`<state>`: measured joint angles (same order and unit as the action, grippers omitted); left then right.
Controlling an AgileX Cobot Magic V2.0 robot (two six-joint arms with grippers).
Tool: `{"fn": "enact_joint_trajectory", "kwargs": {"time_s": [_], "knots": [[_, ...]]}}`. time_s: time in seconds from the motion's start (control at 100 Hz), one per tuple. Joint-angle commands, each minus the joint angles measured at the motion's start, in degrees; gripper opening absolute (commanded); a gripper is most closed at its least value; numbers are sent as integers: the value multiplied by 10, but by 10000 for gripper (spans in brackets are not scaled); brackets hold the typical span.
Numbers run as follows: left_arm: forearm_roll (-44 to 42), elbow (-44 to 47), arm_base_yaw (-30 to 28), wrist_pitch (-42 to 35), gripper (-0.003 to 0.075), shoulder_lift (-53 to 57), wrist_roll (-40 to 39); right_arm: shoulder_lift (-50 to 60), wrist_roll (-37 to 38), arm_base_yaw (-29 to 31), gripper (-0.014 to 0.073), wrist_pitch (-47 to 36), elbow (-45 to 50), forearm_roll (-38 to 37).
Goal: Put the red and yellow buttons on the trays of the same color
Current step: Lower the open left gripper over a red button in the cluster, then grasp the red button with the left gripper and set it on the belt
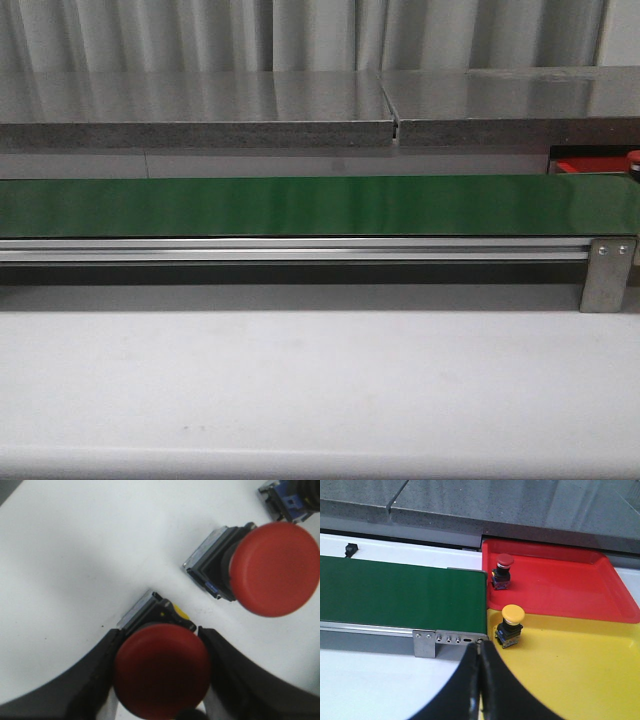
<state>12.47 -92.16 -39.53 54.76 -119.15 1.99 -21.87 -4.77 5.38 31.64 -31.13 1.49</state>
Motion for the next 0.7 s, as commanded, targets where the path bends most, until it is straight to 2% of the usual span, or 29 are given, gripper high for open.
{"fn": "enact_joint_trajectory", "kwargs": {"time_s": [0.0,0.36,0.69], "knots": [[12,-14,0,-8,207,59,6,-3,-5,-1,-118,-41,-13,-2],[34,61,43,-25,207,154,27,-3,-5,-1,-118,-41,-13,-2],[48,54,123,-26,207,177,27,-3,-5,-1,-118,-41,-13,-2]]}}
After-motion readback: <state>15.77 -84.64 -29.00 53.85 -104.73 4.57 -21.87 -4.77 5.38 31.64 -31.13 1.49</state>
